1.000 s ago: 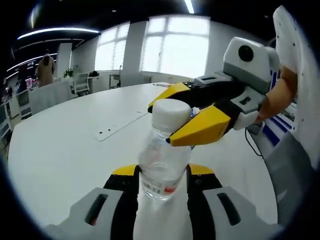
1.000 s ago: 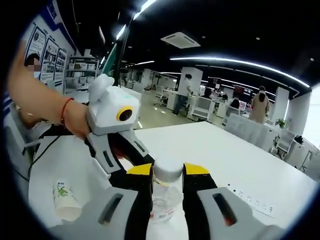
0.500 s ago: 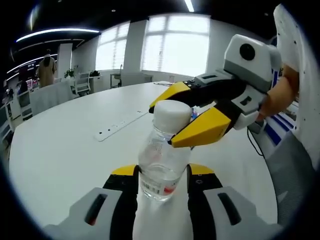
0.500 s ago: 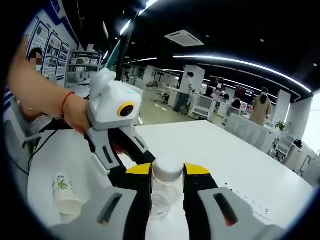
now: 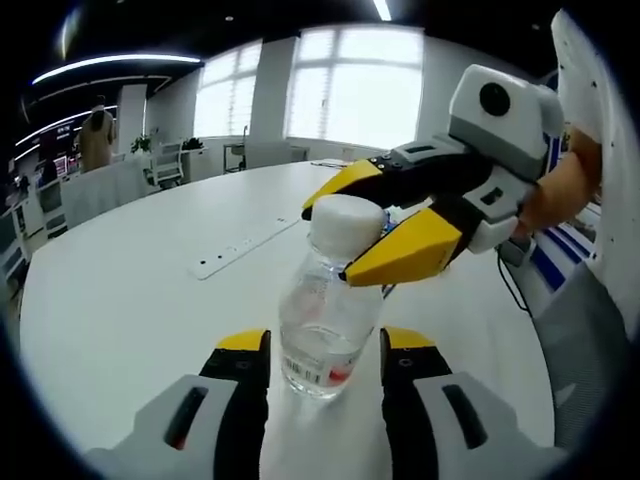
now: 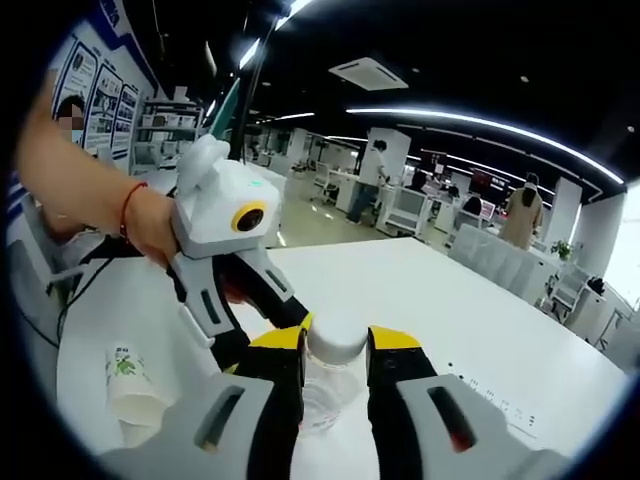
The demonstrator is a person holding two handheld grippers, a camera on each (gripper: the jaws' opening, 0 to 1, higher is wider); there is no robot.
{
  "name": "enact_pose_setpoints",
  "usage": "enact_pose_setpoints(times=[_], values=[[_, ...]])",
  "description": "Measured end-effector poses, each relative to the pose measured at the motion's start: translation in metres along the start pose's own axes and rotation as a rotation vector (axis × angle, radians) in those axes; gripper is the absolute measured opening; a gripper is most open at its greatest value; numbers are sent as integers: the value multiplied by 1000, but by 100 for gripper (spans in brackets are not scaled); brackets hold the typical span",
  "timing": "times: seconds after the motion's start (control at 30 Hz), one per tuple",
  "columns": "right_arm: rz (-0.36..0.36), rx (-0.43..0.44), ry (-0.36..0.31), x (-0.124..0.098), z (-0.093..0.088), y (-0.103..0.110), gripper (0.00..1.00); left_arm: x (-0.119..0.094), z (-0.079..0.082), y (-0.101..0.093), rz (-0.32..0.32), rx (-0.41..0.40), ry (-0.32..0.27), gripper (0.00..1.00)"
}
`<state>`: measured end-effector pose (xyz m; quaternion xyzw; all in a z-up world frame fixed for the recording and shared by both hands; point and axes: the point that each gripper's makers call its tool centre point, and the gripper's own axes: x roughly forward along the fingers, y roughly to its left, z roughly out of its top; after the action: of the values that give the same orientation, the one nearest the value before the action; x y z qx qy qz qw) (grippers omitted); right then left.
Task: Arrange the tabletop items into an orderly group along one side of the table until the central work area is clear of visible clutter.
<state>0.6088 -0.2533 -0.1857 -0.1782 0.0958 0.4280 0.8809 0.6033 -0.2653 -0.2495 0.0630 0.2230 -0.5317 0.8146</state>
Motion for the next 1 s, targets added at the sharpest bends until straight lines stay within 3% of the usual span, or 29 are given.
enact_pose_setpoints(times=[0.47, 1.0], values=[[1, 8, 3, -1, 0, -1, 22, -4, 2, 0, 10, -14, -3, 48], [-19, 125, -53, -18, 17, -13, 36, -15, 7, -7, 22, -21, -6, 53]])
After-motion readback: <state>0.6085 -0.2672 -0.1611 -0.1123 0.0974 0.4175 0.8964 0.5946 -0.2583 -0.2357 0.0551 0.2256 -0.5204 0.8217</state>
